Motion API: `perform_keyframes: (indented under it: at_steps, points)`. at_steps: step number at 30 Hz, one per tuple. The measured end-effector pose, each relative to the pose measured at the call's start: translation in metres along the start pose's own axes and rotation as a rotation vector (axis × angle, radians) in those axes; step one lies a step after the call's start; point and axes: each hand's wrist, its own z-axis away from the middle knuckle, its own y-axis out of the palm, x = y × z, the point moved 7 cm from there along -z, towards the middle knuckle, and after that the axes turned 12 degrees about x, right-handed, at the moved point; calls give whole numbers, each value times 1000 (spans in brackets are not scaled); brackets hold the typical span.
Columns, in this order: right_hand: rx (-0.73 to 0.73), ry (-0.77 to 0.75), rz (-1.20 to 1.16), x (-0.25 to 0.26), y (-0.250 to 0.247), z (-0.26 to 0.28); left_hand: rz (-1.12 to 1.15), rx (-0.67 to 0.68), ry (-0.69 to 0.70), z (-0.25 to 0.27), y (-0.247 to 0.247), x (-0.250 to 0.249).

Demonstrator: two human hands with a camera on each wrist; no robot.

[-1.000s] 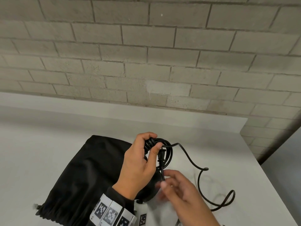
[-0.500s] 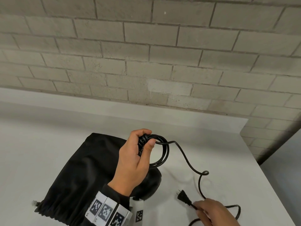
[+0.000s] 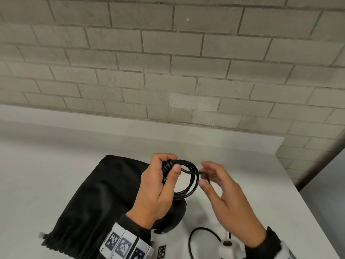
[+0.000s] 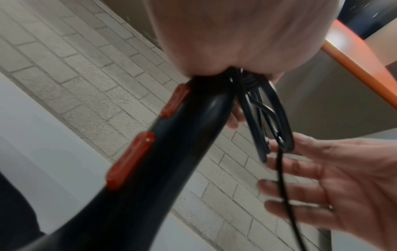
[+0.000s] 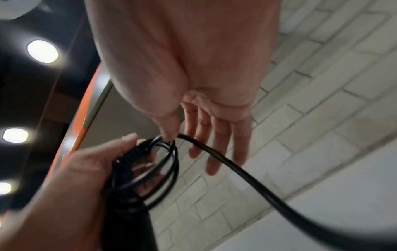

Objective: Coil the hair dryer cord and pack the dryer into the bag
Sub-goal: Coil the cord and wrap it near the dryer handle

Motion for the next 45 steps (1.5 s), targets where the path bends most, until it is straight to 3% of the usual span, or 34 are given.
perform_keyframes:
  at_steps: [3, 7, 12, 22, 32, 37, 41, 45]
  points:
    - [-31, -111, -99, 21, -14, -5, 5, -9, -5, 0, -3, 1]
    - [-56, -310, 84, 51, -23, -12, 36, -38, -10, -1, -7, 4]
    - [-51, -379, 32, 66, -28, -27, 7, -26, 47, -1, -6, -5]
    - [53, -275, -210, 67, -12, -49, -37, -10, 117, -3, -1, -12]
    - [-9, -110, -501, 34, -1, -49, -35, -54, 124, 2, -4, -13]
    - [64, -147, -490, 30, 4, -40, -28, -29, 152, 3, -2, -19]
    - [219, -179, -496, 26, 10, -28, -77, -41, 155, 2, -2, -20]
    - [193, -111, -379, 16, 12, -26, -86, -33, 107, 1, 1, -14]
